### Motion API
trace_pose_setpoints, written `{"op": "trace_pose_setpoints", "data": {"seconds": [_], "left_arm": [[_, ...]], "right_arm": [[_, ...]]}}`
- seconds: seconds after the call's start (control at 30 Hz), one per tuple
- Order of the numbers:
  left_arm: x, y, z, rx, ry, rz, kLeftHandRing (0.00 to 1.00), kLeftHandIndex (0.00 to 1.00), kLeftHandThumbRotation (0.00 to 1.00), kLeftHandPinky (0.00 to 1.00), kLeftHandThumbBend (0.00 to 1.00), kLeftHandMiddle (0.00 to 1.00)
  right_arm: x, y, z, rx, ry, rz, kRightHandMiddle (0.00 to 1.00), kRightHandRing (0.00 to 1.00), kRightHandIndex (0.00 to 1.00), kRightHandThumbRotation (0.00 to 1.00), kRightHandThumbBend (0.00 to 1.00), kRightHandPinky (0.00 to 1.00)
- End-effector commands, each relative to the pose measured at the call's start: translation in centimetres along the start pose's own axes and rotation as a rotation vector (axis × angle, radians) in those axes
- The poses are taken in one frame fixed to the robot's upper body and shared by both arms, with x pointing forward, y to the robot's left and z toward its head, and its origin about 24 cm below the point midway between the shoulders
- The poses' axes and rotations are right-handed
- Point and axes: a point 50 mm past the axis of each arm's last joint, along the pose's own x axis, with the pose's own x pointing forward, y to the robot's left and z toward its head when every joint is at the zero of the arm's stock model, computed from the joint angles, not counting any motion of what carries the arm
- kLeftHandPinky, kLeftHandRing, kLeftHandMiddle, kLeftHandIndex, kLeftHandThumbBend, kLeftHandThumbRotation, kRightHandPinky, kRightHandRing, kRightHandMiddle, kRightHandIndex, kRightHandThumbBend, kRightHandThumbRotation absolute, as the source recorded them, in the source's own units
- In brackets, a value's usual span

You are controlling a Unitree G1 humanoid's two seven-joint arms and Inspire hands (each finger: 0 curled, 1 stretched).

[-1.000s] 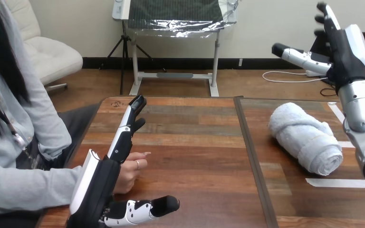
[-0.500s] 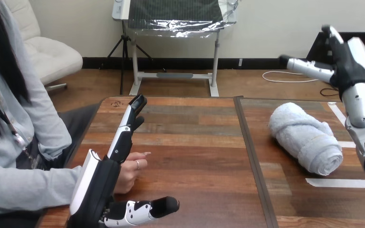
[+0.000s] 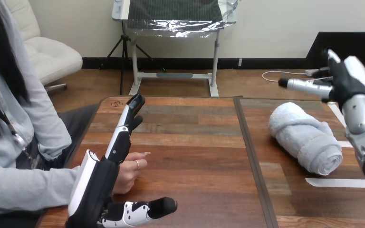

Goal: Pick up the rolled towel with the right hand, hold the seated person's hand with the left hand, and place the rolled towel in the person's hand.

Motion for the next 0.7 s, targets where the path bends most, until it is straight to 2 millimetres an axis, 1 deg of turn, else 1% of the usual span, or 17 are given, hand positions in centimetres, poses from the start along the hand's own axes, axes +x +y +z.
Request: {"op": "trace_pose_setpoints", "data": {"seconds": [0.0,0.03,0.1,0.2,0.33,0.6,0.63,0.67], "left_arm": [[1.0,0.3,0.8,-0.001,-0.077,0.012,1.00,1.00,0.64,0.96,1.00,1.00],[0.9,0.3,0.9,-0.004,-0.078,0.014,1.00,1.00,0.64,0.96,1.00,1.00],[0.9,0.3,0.9,-0.009,-0.080,0.016,1.00,1.00,0.63,0.96,1.00,1.00],[0.9,0.3,1.0,-0.006,-0.081,0.015,1.00,1.00,0.63,0.97,1.00,1.00],[0.8,0.3,1.3,-0.008,-0.086,0.015,1.00,1.00,0.63,0.97,1.00,1.00],[0.6,0.3,1.7,-0.014,-0.093,0.015,1.00,1.00,0.62,0.97,1.00,1.00],[0.6,0.3,1.8,-0.012,-0.098,0.016,1.00,1.00,0.62,0.97,1.00,1.00],[0.6,0.3,1.8,-0.009,-0.101,0.017,1.00,1.00,0.62,0.98,1.00,1.00]], "right_arm": [[0.6,-1.9,2.1,-0.048,-0.033,-0.035,0.89,0.88,0.96,0.54,1.00,0.69],[0.6,-1.7,1.9,-0.067,-0.022,-0.022,0.89,0.88,0.96,0.54,1.00,0.69],[0.5,-1.6,1.6,-0.089,-0.012,-0.009,0.92,0.91,0.97,0.57,1.00,0.75],[0.4,-1.3,1.2,-0.105,-0.001,0.013,0.94,0.92,0.97,0.57,1.00,0.80],[0.3,-0.7,0.4,-0.160,0.039,0.042,0.95,0.94,0.97,0.60,1.00,0.84],[-0.1,0.4,-1.0,-0.177,0.098,0.101,0.95,0.94,0.97,0.61,1.00,0.85],[-0.2,0.6,-1.3,-0.210,0.110,0.115,0.95,0.94,0.96,0.61,1.00,0.85],[-0.2,0.8,-1.5,-0.236,0.118,0.124,0.94,0.92,0.96,0.62,1.00,0.82]]}}
